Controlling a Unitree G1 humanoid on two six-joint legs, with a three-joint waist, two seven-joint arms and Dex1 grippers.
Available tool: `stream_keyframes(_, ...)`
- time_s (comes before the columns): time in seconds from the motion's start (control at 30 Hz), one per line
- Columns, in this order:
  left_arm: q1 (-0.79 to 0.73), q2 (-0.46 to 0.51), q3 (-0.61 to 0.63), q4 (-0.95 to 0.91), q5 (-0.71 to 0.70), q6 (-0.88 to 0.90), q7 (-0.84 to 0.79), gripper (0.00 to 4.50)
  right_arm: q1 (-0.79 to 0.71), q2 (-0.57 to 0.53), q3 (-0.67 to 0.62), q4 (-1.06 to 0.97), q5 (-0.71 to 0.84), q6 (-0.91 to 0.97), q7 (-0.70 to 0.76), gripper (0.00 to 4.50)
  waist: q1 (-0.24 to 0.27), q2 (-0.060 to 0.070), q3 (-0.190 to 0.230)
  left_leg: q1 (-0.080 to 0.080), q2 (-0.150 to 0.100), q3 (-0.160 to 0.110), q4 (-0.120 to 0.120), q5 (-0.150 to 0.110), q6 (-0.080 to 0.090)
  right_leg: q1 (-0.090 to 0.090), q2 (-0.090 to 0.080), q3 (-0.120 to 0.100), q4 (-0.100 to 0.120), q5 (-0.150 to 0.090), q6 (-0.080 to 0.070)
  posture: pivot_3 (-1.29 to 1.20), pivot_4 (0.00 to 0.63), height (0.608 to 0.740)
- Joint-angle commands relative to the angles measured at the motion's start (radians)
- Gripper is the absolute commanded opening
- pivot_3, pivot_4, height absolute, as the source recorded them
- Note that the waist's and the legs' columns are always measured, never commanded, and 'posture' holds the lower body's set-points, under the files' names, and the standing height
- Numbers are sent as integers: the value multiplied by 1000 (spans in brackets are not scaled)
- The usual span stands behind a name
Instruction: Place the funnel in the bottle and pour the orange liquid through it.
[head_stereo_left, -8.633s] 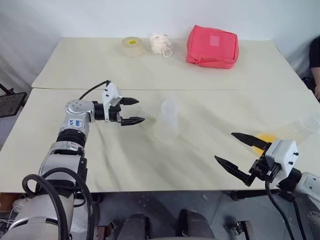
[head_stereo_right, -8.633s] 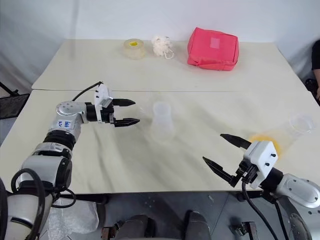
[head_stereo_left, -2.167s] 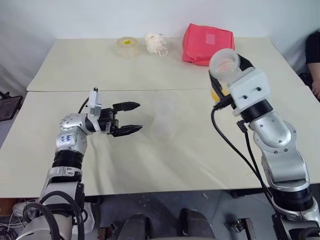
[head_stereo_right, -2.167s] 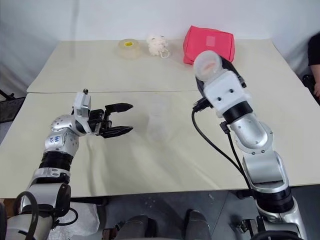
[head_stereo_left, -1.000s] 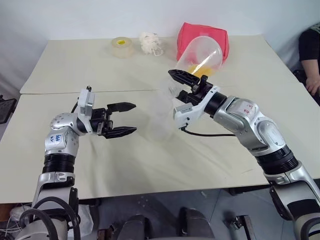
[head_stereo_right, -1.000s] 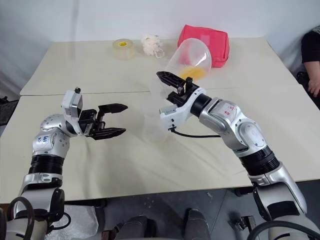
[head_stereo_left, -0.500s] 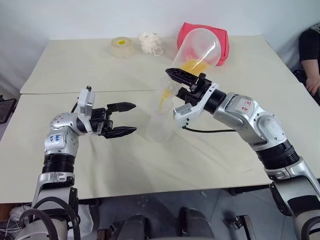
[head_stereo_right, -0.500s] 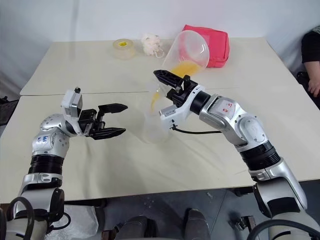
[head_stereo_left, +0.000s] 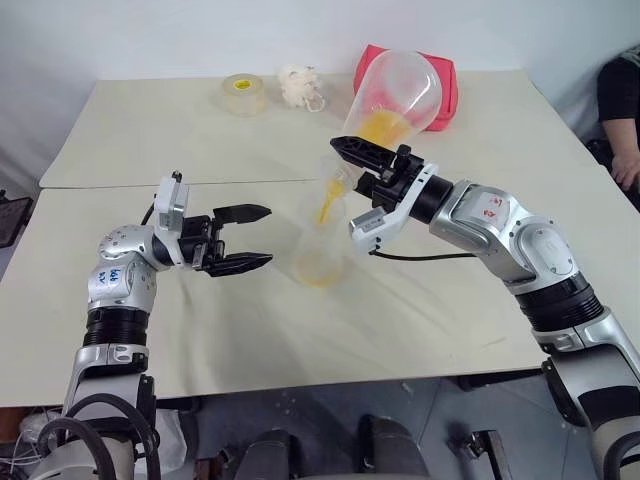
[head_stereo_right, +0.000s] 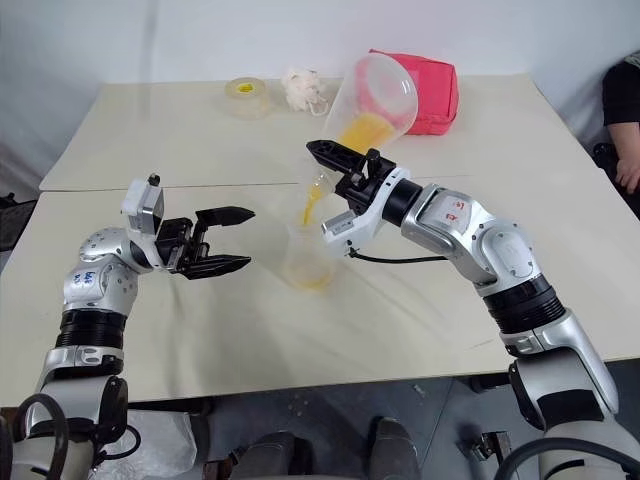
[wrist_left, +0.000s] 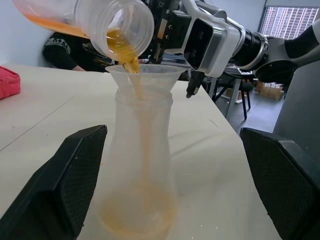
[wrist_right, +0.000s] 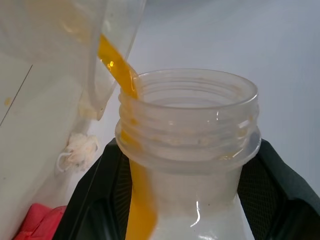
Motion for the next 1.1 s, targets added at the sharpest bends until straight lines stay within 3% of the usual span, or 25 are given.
stream_keyframes(0.03, -10, 19, 17, -21, -22, -4, -22, 4500, -34, -19, -23, -7, -3, -24, -31, 2437, 0, 0, 0, 0, 0, 0, 0, 0, 0, 0, 0, 0, 0, 0, 0, 0, 150, 740)
stream_keyframes(1.1, -29, 22, 11, -1, -22, 7, -30, 4500, -117, -36, 8, 84, -144, -168, -167, 2437, -1, 0, 0, 0, 0, 0, 0, 0, 0, 0, 0, 0, 0, 0, 0, 0, 150, 740)
